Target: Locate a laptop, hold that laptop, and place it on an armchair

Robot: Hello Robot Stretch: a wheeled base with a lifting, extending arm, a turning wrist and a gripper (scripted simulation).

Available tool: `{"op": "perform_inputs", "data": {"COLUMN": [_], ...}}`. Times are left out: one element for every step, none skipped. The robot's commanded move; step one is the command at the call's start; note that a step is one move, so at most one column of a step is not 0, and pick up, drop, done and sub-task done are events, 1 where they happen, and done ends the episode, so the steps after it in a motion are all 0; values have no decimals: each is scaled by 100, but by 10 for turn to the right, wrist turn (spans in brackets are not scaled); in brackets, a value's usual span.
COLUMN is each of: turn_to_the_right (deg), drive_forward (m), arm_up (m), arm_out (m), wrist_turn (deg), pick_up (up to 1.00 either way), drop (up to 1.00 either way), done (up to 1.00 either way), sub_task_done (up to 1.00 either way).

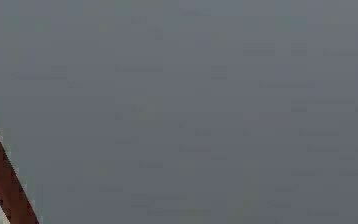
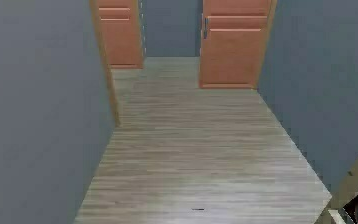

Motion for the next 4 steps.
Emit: {"op": "perform_inputs", "data": {"turn_to_the_right": [-450,-330,0,-120], "drive_forward": [0,0,90,0], "arm_up": [0,0,0,0], "arm_out": [0,0,0,0], "wrist_turn": [0,0,0,0], "pick_up": [0,0,0,0], "drop": [0,0,0,0], "done": [0,0,0,0], "sub_task_done": [0,0,0,0]}}
